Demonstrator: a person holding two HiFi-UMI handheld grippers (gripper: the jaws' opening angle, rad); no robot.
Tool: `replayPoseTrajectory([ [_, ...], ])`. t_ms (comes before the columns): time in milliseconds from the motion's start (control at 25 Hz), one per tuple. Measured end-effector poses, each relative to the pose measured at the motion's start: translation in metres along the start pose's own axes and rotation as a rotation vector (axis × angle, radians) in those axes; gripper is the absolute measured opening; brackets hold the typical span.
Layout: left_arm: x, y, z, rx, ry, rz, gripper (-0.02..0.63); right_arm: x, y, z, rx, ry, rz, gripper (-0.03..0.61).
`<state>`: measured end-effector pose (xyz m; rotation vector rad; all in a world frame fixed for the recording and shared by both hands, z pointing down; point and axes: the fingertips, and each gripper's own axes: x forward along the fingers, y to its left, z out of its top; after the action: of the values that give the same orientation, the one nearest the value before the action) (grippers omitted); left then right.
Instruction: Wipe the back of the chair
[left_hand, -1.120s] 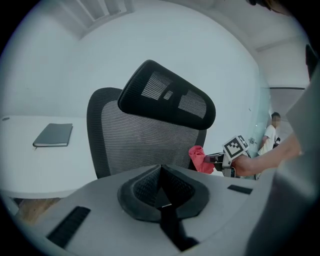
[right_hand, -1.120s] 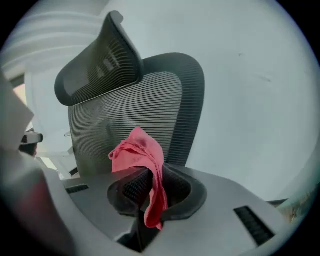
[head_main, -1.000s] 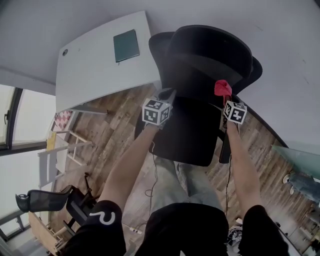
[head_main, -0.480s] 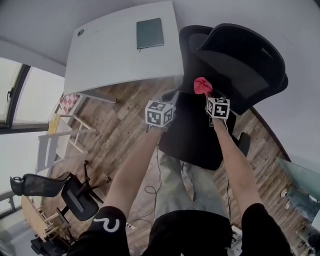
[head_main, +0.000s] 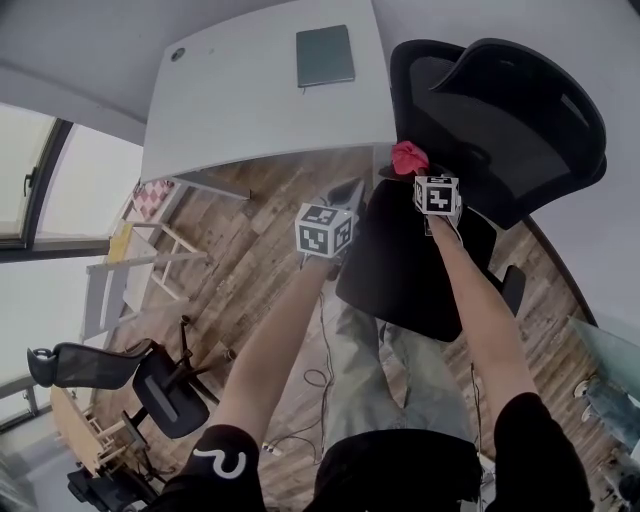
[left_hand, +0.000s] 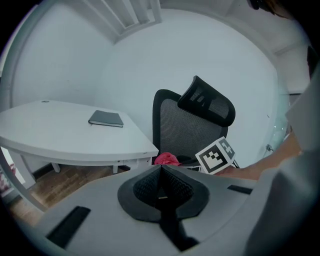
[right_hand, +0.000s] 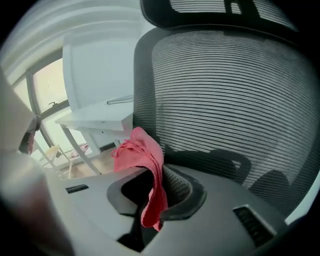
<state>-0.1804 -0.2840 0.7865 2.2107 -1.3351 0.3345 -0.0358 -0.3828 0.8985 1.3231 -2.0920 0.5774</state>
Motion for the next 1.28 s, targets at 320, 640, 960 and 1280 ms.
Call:
replayPoseTrajectory([
  [320, 0.015, -0.030, -0.012, -0.010, 0.018, -0.035, 0.025, -0.035, -0.085, -0.023, 0.008, 0.021, -0.092, 0.066],
  [640, 0.040, -0.090, -0.005, 0.036, 0.028, -0.097, 0.025, -0.092, -0.182, -0.065, 0.088, 0.040, -0.196, 0.066],
  [960, 0.048, -0.127, -0.009, 0.067, 0.040, -0.095, 0.025, -0.144, -0.255, -0.103, 0.115, 0.077, -0.263, 0.066],
  [1280, 0.007, -0.171, 0.005, 0.064, -0.004, -0.084, 0.025, -0.201, -0.198, -0.080, -0.001, -0.001, -0.027, 0.064],
])
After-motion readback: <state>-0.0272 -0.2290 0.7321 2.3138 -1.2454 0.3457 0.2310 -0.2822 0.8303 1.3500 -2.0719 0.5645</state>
